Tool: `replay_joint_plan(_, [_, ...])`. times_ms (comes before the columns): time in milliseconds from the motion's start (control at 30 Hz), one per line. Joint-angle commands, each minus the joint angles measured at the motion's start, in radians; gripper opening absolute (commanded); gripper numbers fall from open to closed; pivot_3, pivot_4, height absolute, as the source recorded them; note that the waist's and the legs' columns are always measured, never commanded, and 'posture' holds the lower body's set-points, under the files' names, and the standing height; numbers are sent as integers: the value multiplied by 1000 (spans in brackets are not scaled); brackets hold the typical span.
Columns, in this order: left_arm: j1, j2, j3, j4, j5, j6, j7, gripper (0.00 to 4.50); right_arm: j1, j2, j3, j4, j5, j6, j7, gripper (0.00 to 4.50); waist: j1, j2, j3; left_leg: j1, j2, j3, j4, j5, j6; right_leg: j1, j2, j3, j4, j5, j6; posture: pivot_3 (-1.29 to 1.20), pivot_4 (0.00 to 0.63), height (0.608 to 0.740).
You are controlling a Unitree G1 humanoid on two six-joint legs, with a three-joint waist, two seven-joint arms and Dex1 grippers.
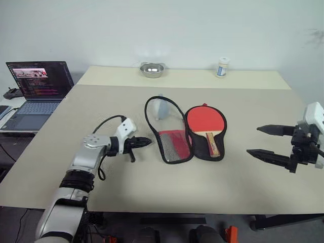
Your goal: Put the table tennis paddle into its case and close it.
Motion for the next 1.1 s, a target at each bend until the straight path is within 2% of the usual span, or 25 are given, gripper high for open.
replay_joint_plan(33, [-93,-48,-3,16,-10,-12,-10,74,15,-27,-81,-5,1,-15,18,4500,1,0,0,0,0,0,0,0,0,0,0,0,0,0,0,0,150,740])
replay_joint_plan(200, [-234,-190,-6,98,-19,-13,3,74,66,-31,-125,-14,2,-6,34,4500,4,-1,0,0,-1,-1,1,0,0,2,3,-1,-1,0,1,0,150,740])
replay_joint_plan(367, [-351,-336,-15,257,22,-83,75,74,70,-26,-122,-11,15,0,14,4500,5,-1,0,-1,-1,-2,0,0,0,3,6,-1,-6,1,3,0,150,740])
replay_joint_plan(533, [-401,-414,-17,375,56,-162,135,74,28,-5,-67,14,26,7,-41,4500,-3,-1,0,-1,0,-1,0,0,0,3,7,1,-8,1,3,0,150,740])
replay_joint_plan(667, [-386,-399,8,377,47,-243,123,74,-50,26,27,64,27,23,-123,4500,-4,-1,1,-1,1,-2,0,0,0,3,8,1,-7,1,3,0,150,740])
replay_joint_plan(833, [-329,-325,46,289,1,-240,38,74,-154,100,185,120,-26,-6,-219,4500,-8,0,0,0,1,-1,0,0,0,3,8,2,-7,4,-2,0,150,740])
replay_joint_plan(1000, [-225,-238,71,78,-76,-131,-51,74,-275,204,380,244,-151,-22,-319,4500,-7,0,0,-1,2,0,0,0,0,2,8,2,-7,4,-3,0,150,740])
replay_joint_plan(1100, [-145,-180,74,-90,-136,-40,-102,74,-352,294,441,358,-191,-25,-366,4500,-4,0,0,-1,1,0,0,0,0,2,7,2,-7,5,-3,0,150,740])
